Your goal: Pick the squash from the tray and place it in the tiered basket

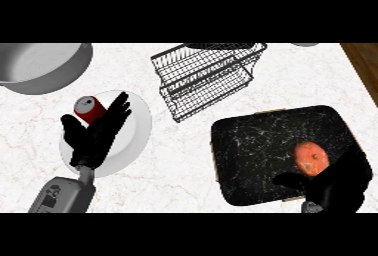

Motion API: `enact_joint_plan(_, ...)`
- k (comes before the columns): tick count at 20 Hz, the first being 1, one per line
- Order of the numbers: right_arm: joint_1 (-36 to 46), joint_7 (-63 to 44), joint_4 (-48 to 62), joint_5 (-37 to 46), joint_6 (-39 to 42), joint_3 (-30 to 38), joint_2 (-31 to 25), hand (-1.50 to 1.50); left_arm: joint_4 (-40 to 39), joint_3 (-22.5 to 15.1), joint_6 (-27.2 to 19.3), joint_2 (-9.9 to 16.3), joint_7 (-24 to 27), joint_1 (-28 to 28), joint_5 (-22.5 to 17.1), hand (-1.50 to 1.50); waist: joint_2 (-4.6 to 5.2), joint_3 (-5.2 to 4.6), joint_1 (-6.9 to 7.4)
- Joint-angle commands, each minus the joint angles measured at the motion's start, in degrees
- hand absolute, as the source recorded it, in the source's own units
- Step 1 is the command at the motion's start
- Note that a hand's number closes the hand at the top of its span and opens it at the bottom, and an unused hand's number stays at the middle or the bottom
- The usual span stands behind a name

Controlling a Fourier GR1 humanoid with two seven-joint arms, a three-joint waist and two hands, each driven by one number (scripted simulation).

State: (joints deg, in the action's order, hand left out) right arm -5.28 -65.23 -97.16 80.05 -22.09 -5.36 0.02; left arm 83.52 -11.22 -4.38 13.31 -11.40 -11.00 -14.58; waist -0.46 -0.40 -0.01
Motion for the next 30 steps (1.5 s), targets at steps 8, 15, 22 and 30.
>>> enact_joint_plan(8,1.6,1.5,13.2,-5.5,-10.4,4.2,0.0,-1.5,2.6,3.1,2.3,0.3,-1.4,1.2,-1.1,0.0,0.5,0.43,0.33)
enact_joint_plan(15,4.8,9.2,16.6,-5.9,-11.0,5.7,-1.5,1.5,2.3,2.7,2.0,-0.5,-2.3,-0.3,0.9,0.0,0.59,0.43,0.19)
enact_joint_plan(22,6.2,5.7,12.8,-0.3,-12.7,3.4,0.0,1.5,-2.1,2.8,2.1,-2.5,1.2,-0.4,2.8,0.0,0.53,0.39,-0.02)
enact_joint_plan(30,5.9,30.2,10.2,-14.4,8.0,-12.0,-10.3,1.5,-0.7,1.1,4.0,-2.7,0.5,-0.4,2.5,0.0,1.45,0.53,3.94)
